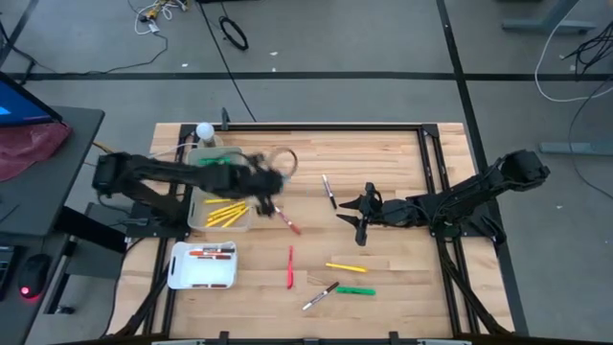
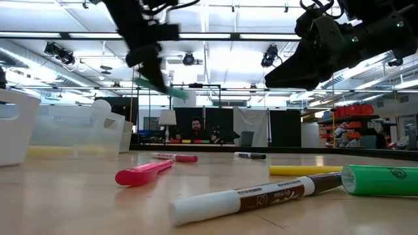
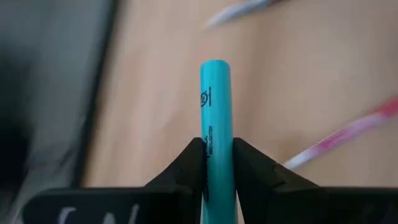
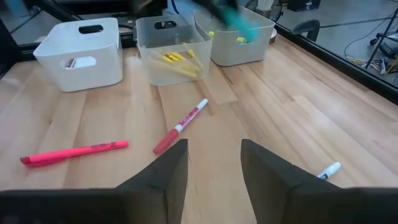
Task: Pick & Place Markers
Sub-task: Put the light blue highlighter into the gray bin
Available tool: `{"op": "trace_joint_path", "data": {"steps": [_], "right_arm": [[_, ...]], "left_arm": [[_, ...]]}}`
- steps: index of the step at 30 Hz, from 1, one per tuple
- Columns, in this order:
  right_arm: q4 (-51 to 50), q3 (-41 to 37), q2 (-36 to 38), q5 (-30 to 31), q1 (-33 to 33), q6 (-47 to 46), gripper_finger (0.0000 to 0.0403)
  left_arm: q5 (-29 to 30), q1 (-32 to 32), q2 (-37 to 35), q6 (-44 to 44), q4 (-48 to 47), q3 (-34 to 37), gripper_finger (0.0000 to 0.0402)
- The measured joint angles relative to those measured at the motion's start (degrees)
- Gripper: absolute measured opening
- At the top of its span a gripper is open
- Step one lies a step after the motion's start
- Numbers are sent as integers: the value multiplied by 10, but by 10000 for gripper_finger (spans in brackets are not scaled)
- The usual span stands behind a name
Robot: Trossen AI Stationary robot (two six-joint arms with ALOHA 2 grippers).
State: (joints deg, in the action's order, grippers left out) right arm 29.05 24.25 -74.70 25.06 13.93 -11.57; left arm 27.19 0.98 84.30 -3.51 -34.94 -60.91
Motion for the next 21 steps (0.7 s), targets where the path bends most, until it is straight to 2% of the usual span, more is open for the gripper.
{"op": "trace_joint_path", "data": {"steps": [2, 4, 7, 9, 14, 21], "right_arm": [[6, 0, 0, 0, 0, 0, 149], [15, 0, 0, 0, 0, 0, 149], [22, 0, 0, 0, -1, 1, 149], [23, 0, 0, 0, -1, 2, 149], [22, 0, 0, 0, -1, 0, 149], [14, 0, 0, -5, -1, -1, 149]], "left_arm": [[37, 36, -41, 63, -94, 0, 68], [42, 83, -68, 98, -180, 0, 68], [32, 158, -82, 91, -255, 5, 68], [2, 211, -82, 64, -289, 6, 68], [-58, 306, -42, -40, -293, 6, 68], [-77, 358, 22, -124, -299, 6, 68]]}}
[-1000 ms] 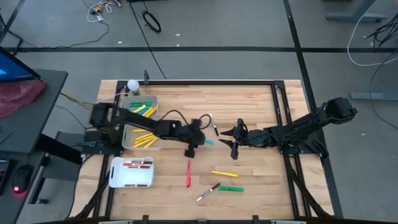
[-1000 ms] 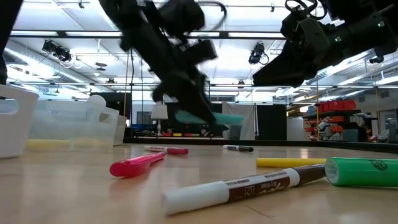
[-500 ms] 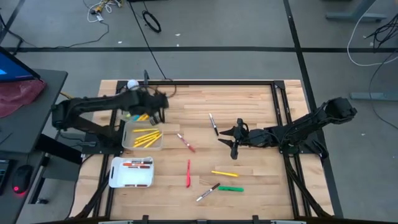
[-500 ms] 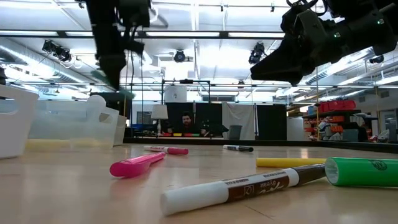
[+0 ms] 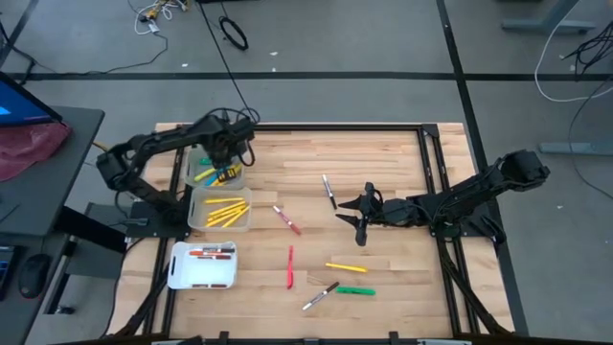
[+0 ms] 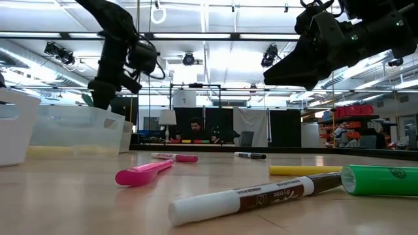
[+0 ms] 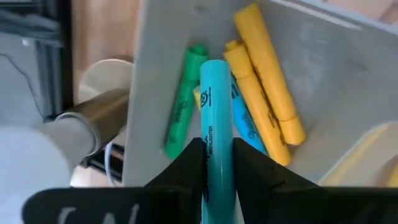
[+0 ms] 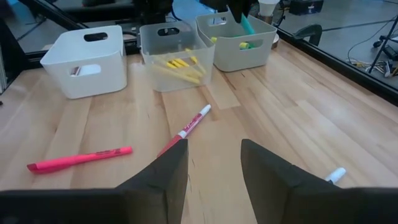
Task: Pick & Place Markers
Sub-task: Put the light blue highlighter into the gray bin, then put the green highlighter into the gray bin
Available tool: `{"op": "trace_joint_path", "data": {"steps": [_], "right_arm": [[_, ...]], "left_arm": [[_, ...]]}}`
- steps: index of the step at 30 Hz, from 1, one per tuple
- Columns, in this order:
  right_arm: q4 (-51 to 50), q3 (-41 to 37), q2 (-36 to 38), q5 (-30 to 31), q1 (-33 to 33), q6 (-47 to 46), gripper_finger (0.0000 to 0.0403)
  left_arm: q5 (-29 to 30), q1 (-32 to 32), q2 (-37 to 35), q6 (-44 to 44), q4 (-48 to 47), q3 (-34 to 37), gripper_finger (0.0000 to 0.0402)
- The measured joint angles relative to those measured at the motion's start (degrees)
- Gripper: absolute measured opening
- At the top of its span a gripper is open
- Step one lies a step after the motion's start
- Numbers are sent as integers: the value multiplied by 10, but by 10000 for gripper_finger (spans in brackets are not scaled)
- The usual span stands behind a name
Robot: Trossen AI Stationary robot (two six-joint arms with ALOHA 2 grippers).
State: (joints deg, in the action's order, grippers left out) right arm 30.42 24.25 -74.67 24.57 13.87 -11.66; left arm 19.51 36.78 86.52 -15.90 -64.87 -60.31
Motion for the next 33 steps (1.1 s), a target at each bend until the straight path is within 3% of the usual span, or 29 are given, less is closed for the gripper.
{"op": "trace_joint_path", "data": {"steps": [14, 27, 33], "right_arm": [[-6, 0, 0, -1, 0, 0, 149], [-4, 0, 0, -1, 0, -1, 149], [-5, 0, 0, -1, 0, -1, 149]], "left_arm": [[-11, 7, 103, -34, 54, 0, 72], [-33, 11, 107, -43, 68, 0, 174], [1, 17, 91, -10, 35, 0, 200]]}}
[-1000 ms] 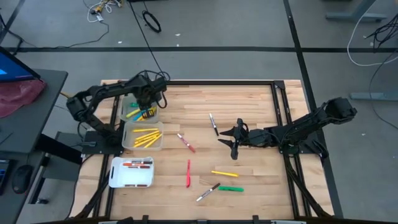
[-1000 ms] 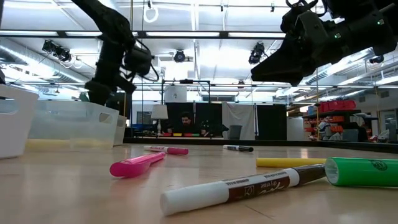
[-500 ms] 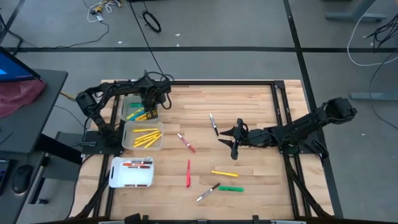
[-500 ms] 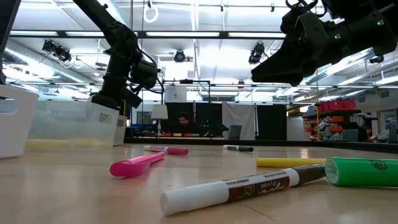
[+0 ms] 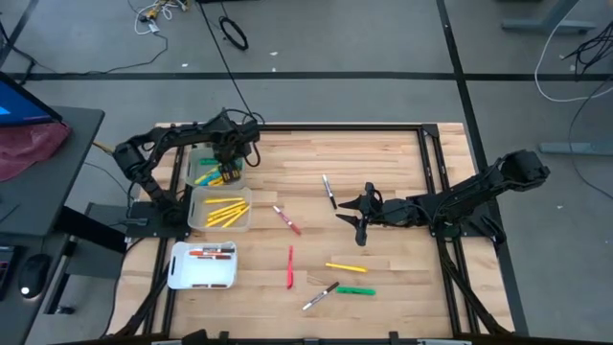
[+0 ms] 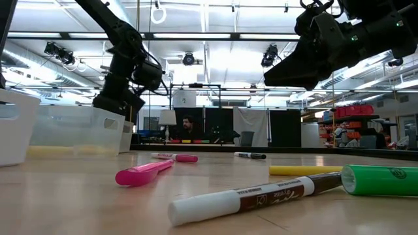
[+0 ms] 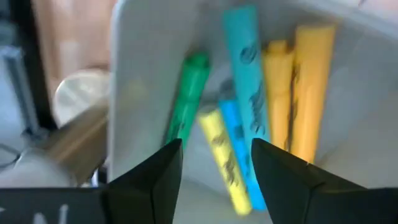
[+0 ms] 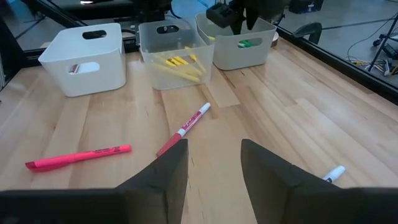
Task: Pick & Place Markers
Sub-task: Put the green highlighter into the gray bin
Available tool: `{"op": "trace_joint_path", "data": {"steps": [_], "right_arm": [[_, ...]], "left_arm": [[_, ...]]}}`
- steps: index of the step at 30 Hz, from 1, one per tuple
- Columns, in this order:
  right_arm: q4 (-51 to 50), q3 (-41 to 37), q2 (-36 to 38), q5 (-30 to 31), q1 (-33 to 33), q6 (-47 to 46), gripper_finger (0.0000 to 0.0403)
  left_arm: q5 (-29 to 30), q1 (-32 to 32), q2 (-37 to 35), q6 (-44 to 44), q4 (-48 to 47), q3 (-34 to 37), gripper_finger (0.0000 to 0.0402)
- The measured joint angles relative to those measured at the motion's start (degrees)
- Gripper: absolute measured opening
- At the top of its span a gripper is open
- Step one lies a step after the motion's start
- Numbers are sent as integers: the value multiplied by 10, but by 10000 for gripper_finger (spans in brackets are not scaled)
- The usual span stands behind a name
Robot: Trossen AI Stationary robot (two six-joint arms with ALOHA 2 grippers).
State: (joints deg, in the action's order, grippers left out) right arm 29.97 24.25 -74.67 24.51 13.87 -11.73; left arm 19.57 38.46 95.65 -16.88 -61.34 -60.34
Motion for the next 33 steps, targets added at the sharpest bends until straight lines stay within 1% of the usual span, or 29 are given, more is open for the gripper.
{"op": "trace_joint_path", "data": {"steps": [3, 6, 9, 11, 14, 17, 20, 25, 29, 31, 33], "right_arm": [[0, 0, 0, 0, 0, 0, 149], [0, 0, 0, 0, 0, 0, 149], [-2, 0, 0, 0, 0, -3, 149], [-2, 0, 0, 0, 0, -11, 149], [-5, 0, 0, -1, 0, -15, 149], [-6, 0, 0, -30, 0, -27, 149], [-18, 0, 0, -70, 0, -26, 149], [-64, 0, 0, -128, 21, 3, 158], [-76, 0, 0, -174, 70, 48, 185], [-83, 0, 0, -198, 106, 45, 197], [-93, 0, 0, -209, 147, 20, 207]], "left_arm": [[16, -3, -37, 34, -15, 0, 194], [16, -12, -94, 83, -8, 0, 180], [9, -41, -159, 140, 18, 0, 163], [-4, -73, -201, 173, 46, 0, 152], [-15, -138, -245, 219, 114, 0, 136], [-21, -221, -265, 237, 197, 0, 121], [-9, -304, -262, 237, 287, 0, 110], [31, -423, -215, 217, 436, -1, 97], [51, -489, -156, 187, 534, 0, 89], [53, -510, -122, 175, 577, 0, 87], [55, -523, -88, 165, 622, 0, 85]]}}
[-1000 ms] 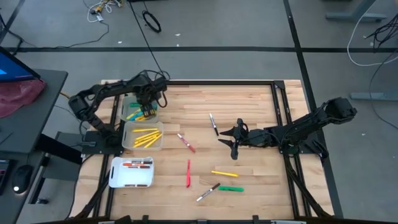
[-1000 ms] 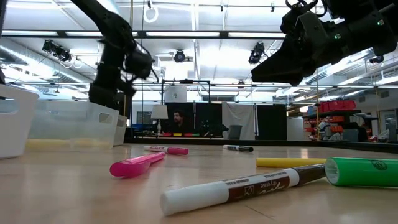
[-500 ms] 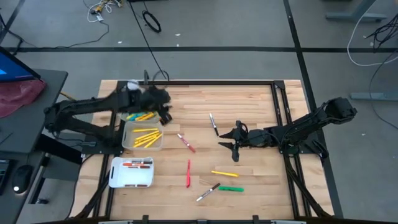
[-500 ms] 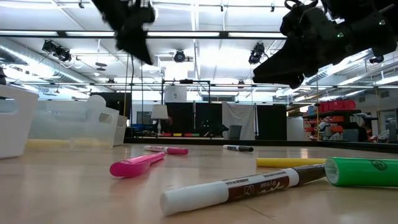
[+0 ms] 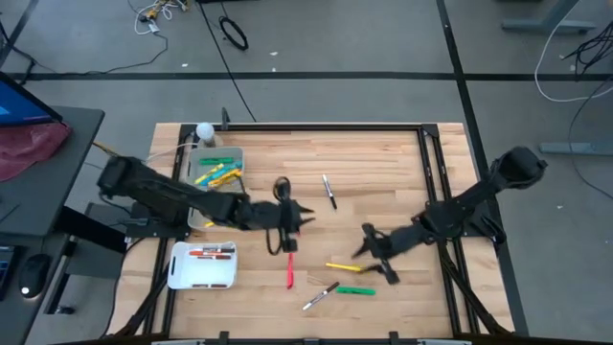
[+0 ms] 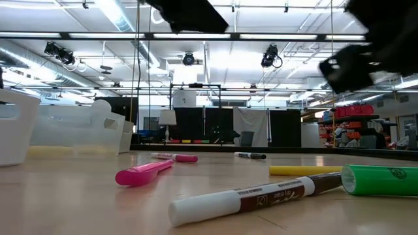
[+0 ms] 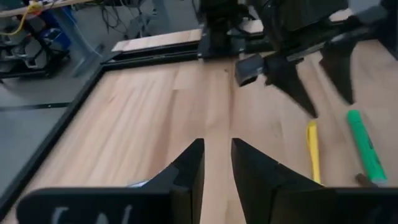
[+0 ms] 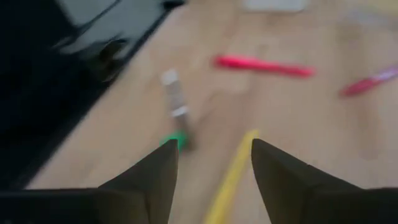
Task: Pick & Place Markers
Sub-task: Put the green highlighter into the gray bin
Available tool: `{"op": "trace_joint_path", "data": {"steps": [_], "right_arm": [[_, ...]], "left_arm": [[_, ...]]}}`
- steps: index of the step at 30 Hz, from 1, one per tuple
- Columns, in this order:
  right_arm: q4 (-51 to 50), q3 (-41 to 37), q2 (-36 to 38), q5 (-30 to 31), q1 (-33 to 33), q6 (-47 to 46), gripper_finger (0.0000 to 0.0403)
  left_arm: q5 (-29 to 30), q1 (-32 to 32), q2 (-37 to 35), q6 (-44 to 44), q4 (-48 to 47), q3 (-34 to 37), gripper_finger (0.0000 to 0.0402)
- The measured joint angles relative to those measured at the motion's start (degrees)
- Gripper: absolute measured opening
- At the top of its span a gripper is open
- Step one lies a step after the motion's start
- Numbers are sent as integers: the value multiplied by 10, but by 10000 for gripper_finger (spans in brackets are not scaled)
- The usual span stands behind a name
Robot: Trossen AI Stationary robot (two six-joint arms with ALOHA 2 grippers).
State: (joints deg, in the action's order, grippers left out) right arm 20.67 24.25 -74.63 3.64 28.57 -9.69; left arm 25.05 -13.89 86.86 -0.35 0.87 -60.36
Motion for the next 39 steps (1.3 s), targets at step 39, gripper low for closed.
{"op": "trace_joint_path", "data": {"steps": [39], "right_arm": [[59, 16, -250, 246, 242, -157, 94]], "left_arm": [[-41, 2, 153, 96, 220, 0, 85]]}}
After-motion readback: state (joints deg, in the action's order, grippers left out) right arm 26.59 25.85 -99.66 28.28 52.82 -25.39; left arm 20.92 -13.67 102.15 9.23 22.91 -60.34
